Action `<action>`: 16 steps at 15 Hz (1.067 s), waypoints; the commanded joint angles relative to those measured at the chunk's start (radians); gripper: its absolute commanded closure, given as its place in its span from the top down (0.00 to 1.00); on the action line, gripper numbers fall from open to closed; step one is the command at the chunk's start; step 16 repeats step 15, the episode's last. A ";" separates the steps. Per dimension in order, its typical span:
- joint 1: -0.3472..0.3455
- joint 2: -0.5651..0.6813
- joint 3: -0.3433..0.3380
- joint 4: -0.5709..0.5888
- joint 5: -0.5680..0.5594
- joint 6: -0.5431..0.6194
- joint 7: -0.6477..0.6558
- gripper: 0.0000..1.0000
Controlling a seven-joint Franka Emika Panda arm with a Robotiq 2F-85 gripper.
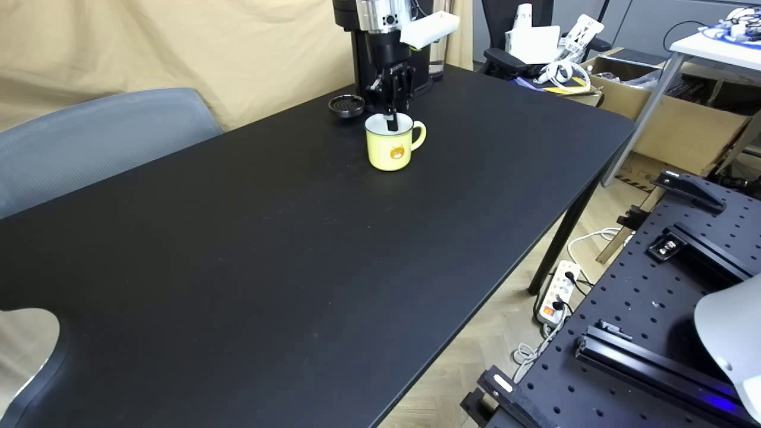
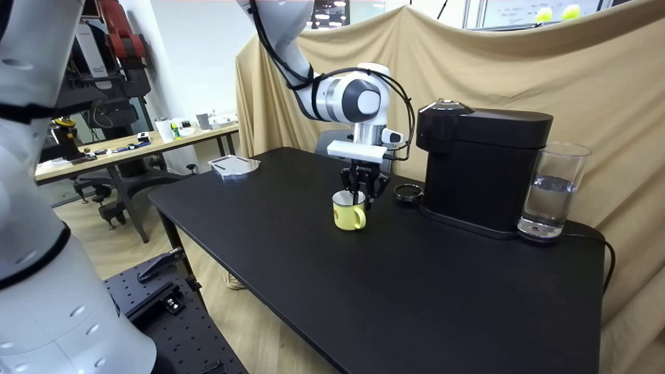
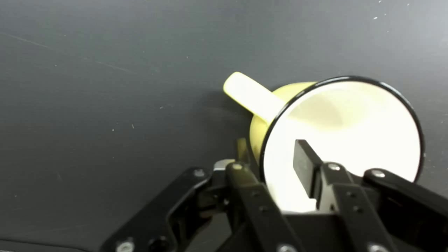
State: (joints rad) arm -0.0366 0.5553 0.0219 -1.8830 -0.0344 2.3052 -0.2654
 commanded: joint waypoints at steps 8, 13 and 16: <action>0.044 -0.213 0.011 -0.065 -0.011 -0.218 0.105 1.00; 0.030 -0.310 0.020 -0.088 0.095 -0.471 0.096 1.00; 0.029 -0.328 0.012 -0.097 0.115 -0.548 0.103 1.00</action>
